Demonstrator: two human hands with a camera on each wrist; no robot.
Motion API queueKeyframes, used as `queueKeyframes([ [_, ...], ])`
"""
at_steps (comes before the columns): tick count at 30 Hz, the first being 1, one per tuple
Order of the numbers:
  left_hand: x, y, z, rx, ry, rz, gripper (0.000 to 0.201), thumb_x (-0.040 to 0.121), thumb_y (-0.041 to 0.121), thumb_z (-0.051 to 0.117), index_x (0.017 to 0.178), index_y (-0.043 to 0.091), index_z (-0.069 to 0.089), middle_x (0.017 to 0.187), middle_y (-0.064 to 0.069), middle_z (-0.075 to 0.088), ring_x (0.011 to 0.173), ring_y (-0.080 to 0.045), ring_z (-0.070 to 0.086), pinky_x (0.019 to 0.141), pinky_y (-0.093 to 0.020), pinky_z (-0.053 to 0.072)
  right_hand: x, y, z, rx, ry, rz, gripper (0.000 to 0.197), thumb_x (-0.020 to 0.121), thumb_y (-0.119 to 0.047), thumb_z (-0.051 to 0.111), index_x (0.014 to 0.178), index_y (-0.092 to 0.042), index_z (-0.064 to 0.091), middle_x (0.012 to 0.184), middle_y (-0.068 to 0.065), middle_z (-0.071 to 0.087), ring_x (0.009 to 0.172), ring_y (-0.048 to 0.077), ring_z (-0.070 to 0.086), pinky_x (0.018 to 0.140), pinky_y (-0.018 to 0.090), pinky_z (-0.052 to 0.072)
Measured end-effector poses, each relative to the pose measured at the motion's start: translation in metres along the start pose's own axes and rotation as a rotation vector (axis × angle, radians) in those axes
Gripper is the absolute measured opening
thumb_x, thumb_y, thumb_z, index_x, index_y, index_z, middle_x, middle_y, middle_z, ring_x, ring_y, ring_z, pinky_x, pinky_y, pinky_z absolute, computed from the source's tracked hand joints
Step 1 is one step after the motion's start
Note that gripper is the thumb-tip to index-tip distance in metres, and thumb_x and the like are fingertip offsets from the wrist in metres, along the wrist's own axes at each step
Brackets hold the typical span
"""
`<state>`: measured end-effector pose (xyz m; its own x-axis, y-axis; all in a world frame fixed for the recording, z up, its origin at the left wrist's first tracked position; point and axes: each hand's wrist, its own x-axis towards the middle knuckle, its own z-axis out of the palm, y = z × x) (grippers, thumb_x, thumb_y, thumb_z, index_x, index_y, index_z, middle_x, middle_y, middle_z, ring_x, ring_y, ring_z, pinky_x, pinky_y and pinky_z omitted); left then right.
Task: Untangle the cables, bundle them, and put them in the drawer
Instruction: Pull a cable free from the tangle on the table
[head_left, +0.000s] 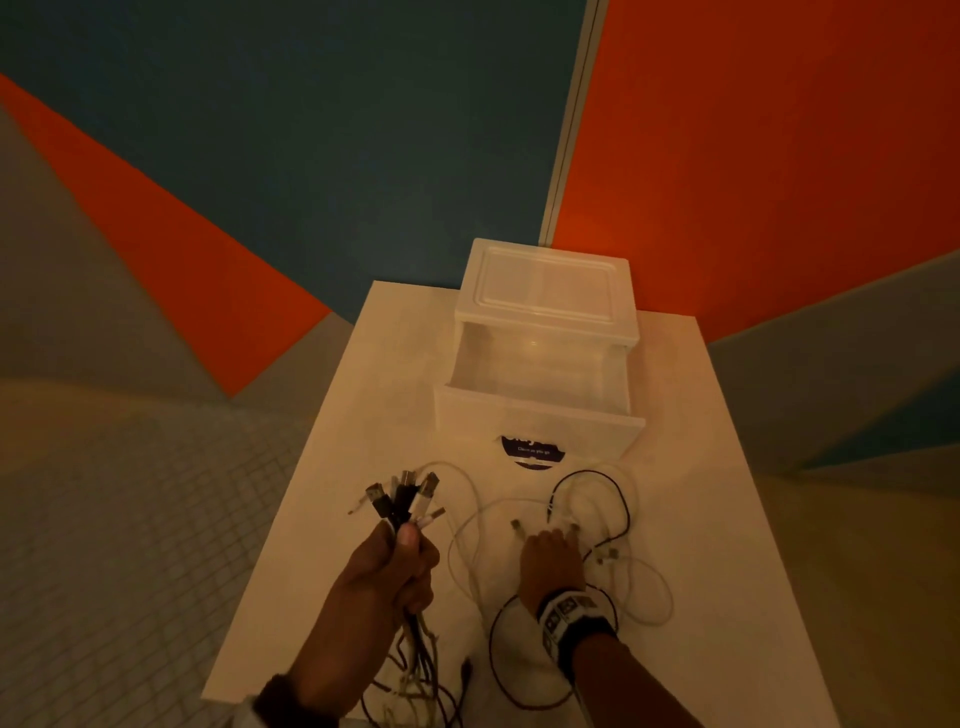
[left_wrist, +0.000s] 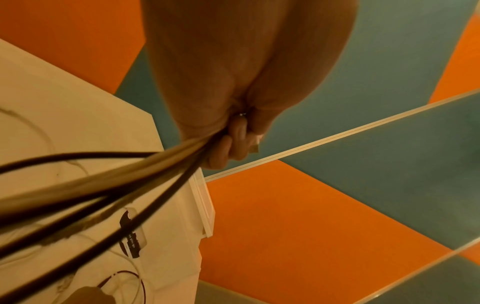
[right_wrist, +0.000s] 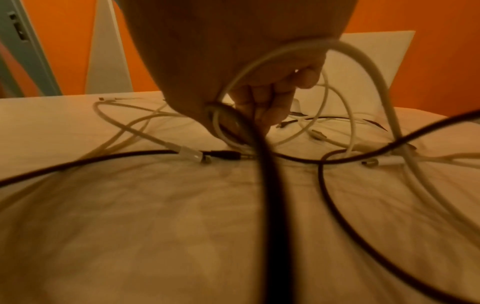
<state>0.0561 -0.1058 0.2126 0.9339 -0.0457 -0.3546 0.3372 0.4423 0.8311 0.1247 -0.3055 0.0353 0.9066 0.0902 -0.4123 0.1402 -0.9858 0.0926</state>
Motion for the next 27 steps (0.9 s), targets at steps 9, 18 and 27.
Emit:
queueKeyframes([
  [9,0.027,0.003,0.004,-0.100,0.038,-0.045,0.027,0.085,0.032,0.050,0.092,0.005,0.050,0.068,-0.004,0.041,0.053,-0.011,0.029,0.053,-0.028,0.027,-0.045,0.011,-0.100,1.156,0.533,0.001,0.013,0.091,-0.012,0.054,0.079,-0.018,0.053,0.074,-0.005,0.066,0.075,0.008,0.062,0.074,0.027,0.053],
  [18,0.043,-0.008,0.036,-0.125,0.065,-0.055,0.035,0.088,0.032,0.051,0.097,-0.002,0.060,0.075,-0.015,0.055,0.066,-0.024,0.051,0.067,-0.036,0.044,-0.095,-0.037,-0.146,1.105,0.544,-0.259,0.011,0.095,-0.033,0.050,0.084,-0.032,0.048,0.071,-0.012,0.062,0.068,0.006,0.062,0.059,0.012,0.048],
  [27,0.047,-0.013,0.040,0.142,0.083,0.024,0.020,0.098,0.018,0.047,0.101,0.004,0.061,0.078,-0.014,0.059,0.071,-0.022,0.059,0.066,-0.033,0.050,-0.097,-0.035,-0.138,1.074,0.558,-0.233,0.034,0.087,-0.057,0.039,0.085,-0.027,0.055,0.075,-0.011,0.066,0.068,0.009,0.062,0.060,0.028,0.052],
])
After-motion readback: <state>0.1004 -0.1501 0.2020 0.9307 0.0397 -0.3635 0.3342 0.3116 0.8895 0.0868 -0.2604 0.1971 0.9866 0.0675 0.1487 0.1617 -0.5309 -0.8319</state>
